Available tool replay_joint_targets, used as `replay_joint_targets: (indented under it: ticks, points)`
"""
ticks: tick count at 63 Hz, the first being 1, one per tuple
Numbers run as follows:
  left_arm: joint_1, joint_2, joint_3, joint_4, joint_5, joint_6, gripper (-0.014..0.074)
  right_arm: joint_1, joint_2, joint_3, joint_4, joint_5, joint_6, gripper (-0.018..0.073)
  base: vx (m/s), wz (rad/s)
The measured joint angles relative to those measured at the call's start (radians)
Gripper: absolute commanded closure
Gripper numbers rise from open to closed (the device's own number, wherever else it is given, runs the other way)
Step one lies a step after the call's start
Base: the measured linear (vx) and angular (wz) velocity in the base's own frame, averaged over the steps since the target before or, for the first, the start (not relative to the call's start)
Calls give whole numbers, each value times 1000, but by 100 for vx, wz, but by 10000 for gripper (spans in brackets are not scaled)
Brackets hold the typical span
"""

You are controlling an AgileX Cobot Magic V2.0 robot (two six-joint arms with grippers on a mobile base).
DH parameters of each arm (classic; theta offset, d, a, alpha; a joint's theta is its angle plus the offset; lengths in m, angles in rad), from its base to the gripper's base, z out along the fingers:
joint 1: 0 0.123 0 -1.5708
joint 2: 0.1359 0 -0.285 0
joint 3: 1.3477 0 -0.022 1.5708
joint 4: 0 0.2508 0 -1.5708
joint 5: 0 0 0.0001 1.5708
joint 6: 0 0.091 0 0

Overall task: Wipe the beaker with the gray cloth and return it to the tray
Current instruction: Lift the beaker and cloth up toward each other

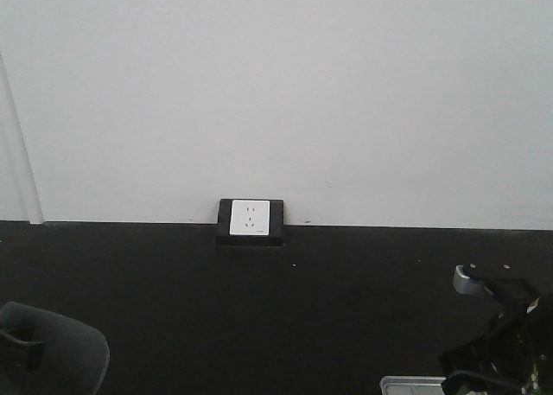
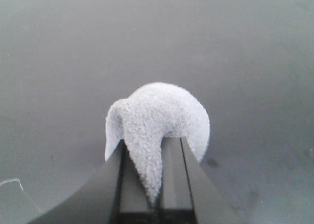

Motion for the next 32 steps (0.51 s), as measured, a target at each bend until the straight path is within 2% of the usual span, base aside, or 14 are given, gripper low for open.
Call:
replay_joint_targets:
  ticks: [14, 32]
  points:
    - [0, 0, 0, 0, 0, 0, 600, 0, 85, 0, 14, -20, 7, 93, 0, 0]
    - [0, 0, 0, 0, 0, 0, 600, 0, 163, -1, 44, -28, 28, 150, 0, 0]
